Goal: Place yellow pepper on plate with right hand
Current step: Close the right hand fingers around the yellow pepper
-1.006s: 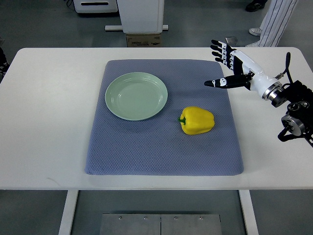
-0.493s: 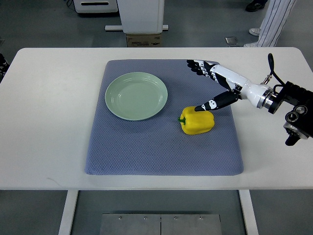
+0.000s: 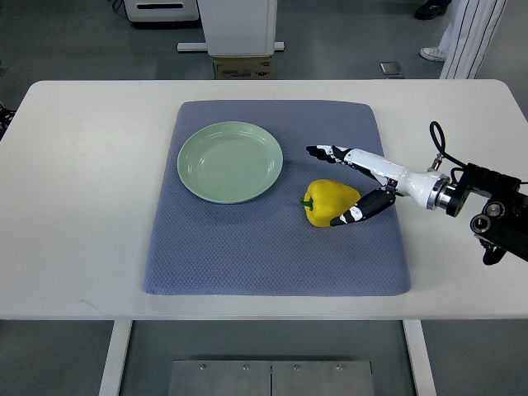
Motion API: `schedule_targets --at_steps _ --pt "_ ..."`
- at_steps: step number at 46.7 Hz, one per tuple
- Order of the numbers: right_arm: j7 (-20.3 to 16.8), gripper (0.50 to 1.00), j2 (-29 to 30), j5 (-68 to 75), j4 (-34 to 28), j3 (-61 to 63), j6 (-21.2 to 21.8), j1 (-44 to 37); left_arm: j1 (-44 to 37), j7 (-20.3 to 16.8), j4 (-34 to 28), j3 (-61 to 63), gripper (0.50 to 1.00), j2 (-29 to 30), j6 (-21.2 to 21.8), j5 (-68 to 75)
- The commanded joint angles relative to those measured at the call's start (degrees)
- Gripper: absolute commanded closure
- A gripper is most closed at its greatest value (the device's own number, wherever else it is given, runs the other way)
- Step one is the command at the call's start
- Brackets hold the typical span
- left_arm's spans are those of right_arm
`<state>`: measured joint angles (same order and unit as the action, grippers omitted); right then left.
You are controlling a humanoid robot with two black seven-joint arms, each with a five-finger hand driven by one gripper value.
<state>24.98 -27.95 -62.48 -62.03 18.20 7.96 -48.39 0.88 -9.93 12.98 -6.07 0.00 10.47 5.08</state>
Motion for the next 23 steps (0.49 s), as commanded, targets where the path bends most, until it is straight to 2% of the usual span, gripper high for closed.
schedule_targets --at_steps 1,9,23 --pt "-0.02 0.513 0.18 -0.01 0.77 -0.01 -0.23 0.05 0.00 0.00 -0.06 0.00 0.500 0.00 -0.01 0.02" --pt "-0.02 0.515 0.53 -0.10 1.56 -0.88 -0.31 0.14 0.00 0.00 0.03 0.00 0.500 0.00 -0.01 0.02" --pt "1.13 0.553 2.20 -0.01 4.02 -3.43 -2.07 0.31 0.00 0.00 0.03 0.00 0.500 0.00 -0.01 0.02"
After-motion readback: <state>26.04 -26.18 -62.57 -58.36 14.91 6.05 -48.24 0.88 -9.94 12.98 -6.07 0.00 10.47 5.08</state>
